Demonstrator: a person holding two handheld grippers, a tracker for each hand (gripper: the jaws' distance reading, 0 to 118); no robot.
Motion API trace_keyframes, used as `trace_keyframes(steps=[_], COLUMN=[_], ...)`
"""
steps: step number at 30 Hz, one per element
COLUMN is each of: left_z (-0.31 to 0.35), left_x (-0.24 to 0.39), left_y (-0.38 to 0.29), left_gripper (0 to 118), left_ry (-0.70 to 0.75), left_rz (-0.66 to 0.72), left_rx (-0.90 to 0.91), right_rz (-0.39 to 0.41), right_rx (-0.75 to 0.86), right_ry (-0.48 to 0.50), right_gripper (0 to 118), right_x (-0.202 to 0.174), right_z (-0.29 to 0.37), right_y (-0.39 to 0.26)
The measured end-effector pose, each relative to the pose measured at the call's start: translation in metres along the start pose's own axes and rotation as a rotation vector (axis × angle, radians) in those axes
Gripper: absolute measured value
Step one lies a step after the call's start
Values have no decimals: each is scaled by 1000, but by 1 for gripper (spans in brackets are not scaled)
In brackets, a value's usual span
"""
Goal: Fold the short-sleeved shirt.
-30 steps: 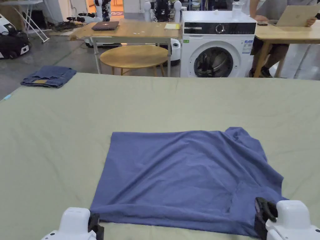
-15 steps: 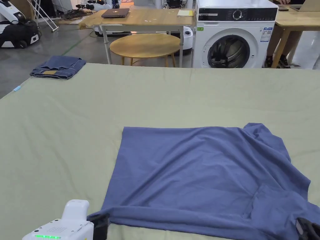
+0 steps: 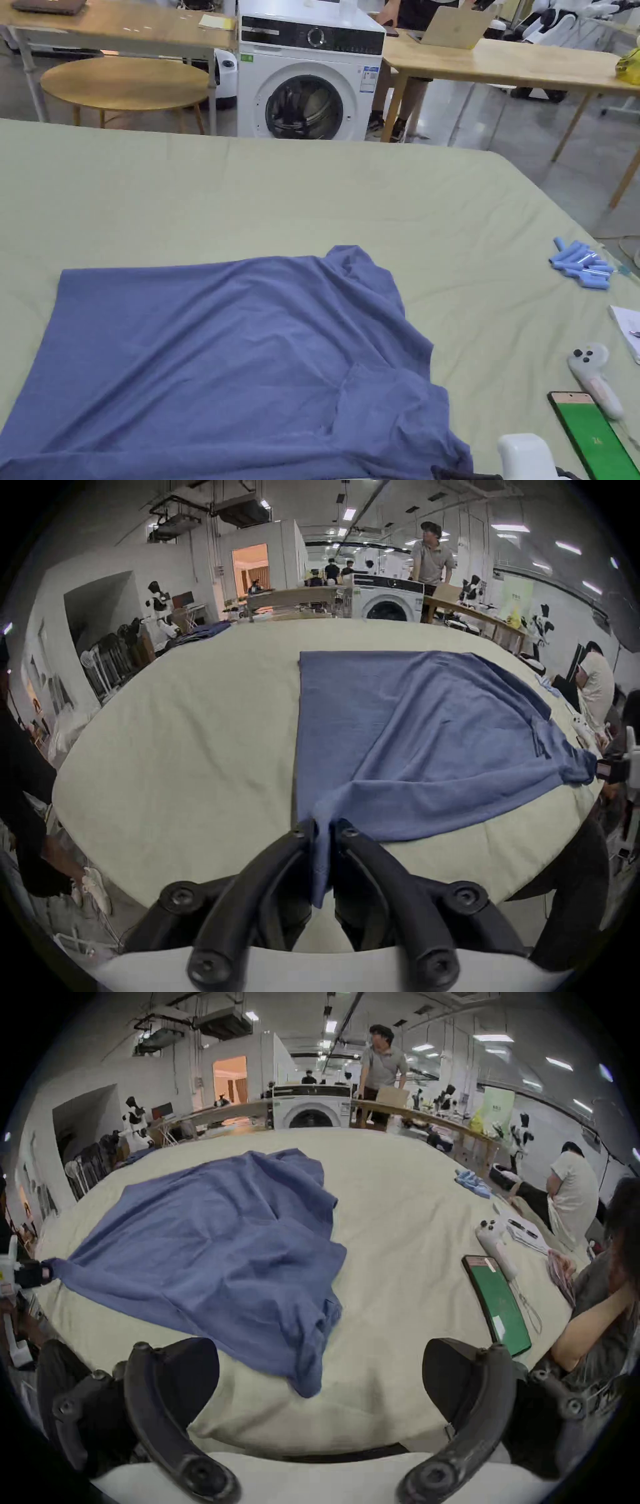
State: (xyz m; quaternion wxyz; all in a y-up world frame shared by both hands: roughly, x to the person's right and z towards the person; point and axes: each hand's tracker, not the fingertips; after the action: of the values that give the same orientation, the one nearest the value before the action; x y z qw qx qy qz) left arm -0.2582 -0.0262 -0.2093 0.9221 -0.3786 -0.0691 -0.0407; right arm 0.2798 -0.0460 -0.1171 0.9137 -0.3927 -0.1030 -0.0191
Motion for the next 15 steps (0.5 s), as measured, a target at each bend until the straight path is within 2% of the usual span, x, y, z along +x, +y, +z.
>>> trace_keyframes(steps=[2,3,4,5,6,8,10,15], left_z=[1,3,5,5,5,7,12,29], left_x=[3,6,9,10,10,8,6,3], left_y=[0,2,5,4,4,7,10,47], left_gripper=[5,5,5,5,5,5,5,5], left_ry=[2,2,2,7,10,12,-3,29], left_rz=[-3,-6,-7,-5,-4,1,10,-25], left_rx=[-1,-1,-4,-8,-12,-25,-28,19], right_rz=[24,36,34,15,-6,-74,-69,-51], right_rx=[-22,-33,-31,-18,-24,-6,2,152], right_ry=[13,15,58,111,107,125,120,102], right_gripper=[117,111,73,17,2,2,2,2], right_x=[-8,-9,-9,-11,-10,0,2,1], right_z=[-6,-12,-16,-14,-15,-15,-5,26], right_y=[0,-2,-4,1,2,6,14,54])
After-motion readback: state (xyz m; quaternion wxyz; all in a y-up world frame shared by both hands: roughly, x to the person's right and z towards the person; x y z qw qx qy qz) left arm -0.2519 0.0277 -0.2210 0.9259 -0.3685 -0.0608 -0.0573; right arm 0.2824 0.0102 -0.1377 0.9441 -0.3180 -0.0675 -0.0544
